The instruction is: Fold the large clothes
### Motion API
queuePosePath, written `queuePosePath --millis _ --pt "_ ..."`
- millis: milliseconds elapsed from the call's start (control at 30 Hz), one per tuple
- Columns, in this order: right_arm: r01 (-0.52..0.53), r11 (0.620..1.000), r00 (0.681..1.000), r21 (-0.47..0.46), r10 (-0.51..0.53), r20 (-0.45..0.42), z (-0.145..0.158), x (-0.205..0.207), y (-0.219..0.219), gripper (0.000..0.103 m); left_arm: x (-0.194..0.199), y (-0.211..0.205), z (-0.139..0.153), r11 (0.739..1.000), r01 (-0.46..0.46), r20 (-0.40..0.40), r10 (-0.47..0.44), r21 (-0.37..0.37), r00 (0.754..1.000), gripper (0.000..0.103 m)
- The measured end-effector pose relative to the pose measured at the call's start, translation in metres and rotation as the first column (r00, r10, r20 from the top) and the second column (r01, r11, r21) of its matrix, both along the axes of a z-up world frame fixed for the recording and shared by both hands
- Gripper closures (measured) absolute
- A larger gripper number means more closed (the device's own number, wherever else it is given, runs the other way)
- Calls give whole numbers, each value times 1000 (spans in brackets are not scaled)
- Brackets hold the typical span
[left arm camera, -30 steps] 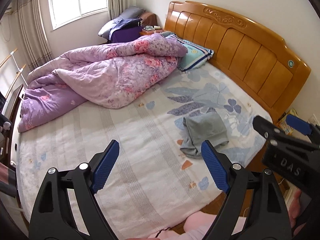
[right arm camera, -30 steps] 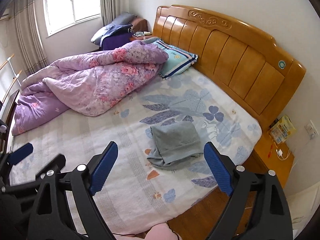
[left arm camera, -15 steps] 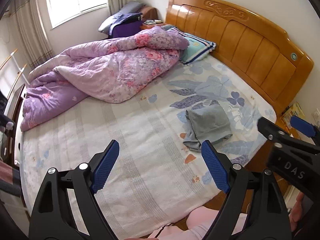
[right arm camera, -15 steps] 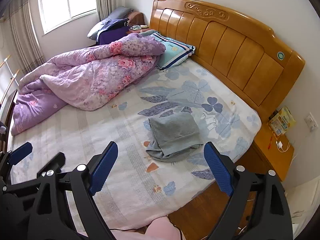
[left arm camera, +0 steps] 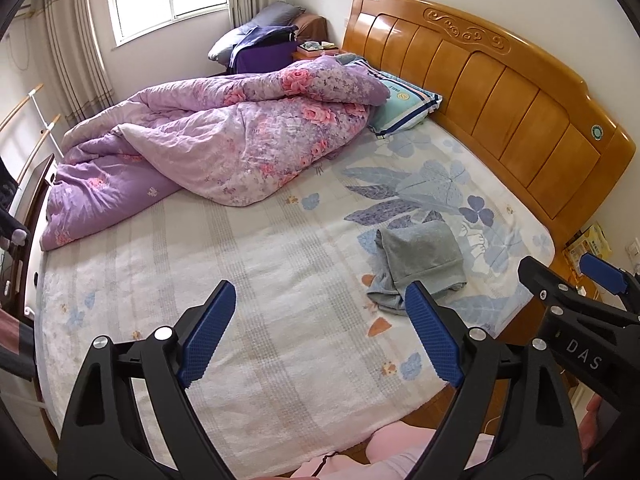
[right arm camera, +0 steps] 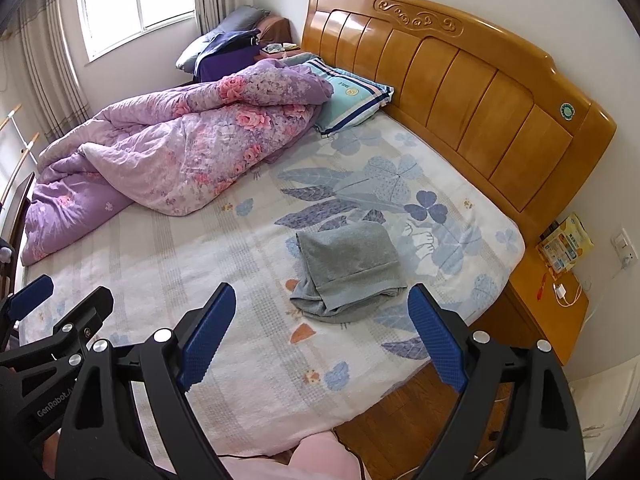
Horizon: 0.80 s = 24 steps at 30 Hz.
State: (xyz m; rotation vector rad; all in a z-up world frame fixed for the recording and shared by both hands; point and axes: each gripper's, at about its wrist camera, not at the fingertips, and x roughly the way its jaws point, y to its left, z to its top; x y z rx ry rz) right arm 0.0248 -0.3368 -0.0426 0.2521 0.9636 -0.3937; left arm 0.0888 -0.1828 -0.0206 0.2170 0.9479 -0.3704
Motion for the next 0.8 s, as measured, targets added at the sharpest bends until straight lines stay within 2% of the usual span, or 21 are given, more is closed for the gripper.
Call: queuePosePath --millis 300,800 --pt "-24 1000 1000 3 24 -6 -3 4 0 18 4 -4 0 1000 3 -3 -3 14 1000 14" --pt "-3 999 1000 34 3 -19 -7 7 -5 18 9 -4 -3 1000 24 -18 -24 15 1000 14"
